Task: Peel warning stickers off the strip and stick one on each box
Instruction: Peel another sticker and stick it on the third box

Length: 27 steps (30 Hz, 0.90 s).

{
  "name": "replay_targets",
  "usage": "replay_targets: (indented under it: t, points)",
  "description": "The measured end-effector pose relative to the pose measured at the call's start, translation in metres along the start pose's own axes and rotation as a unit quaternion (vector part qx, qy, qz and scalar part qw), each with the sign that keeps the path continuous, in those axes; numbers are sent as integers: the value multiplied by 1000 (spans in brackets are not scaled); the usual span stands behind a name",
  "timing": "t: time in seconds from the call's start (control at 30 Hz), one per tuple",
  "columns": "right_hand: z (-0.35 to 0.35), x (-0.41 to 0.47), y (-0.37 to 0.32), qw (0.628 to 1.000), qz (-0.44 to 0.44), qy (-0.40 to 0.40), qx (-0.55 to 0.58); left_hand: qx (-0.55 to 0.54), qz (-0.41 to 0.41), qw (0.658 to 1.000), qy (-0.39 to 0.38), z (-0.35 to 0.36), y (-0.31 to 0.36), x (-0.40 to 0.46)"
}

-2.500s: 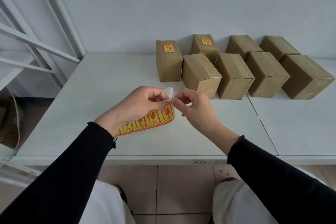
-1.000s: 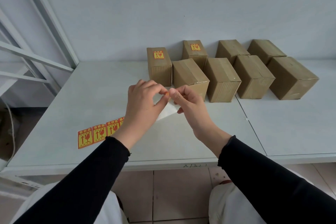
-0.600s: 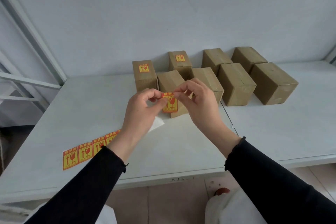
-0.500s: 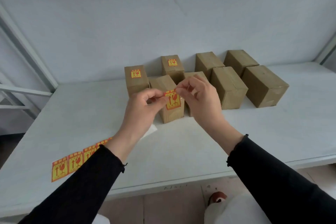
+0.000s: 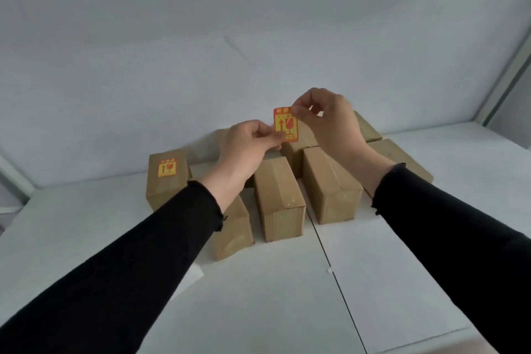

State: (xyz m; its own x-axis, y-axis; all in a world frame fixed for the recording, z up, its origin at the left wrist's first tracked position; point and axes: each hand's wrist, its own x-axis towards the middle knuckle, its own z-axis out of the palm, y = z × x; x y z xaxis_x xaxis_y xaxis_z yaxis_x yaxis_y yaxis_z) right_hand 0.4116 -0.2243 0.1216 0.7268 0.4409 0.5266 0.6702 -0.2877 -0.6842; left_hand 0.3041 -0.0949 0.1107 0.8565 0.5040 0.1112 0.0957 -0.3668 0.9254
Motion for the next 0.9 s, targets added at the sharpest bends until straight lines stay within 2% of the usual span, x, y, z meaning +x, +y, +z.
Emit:
replay_targets:
  t: [0.17, 0.4, 0.6, 0.9]
  points:
    - [5, 42, 36, 1000, 11, -1, -24, 16, 4, 1000, -12, 22, -4, 43]
    - [27, 92, 89, 993, 79, -10, -85, 54, -63, 996, -30, 54, -12, 112]
    - [50, 100, 126, 984, 129, -72, -96, 188, -76, 977, -72, 75, -37, 145]
    - [63, 97, 147, 977, 145, -83, -135, 224, -66, 966, -114, 90, -51, 162]
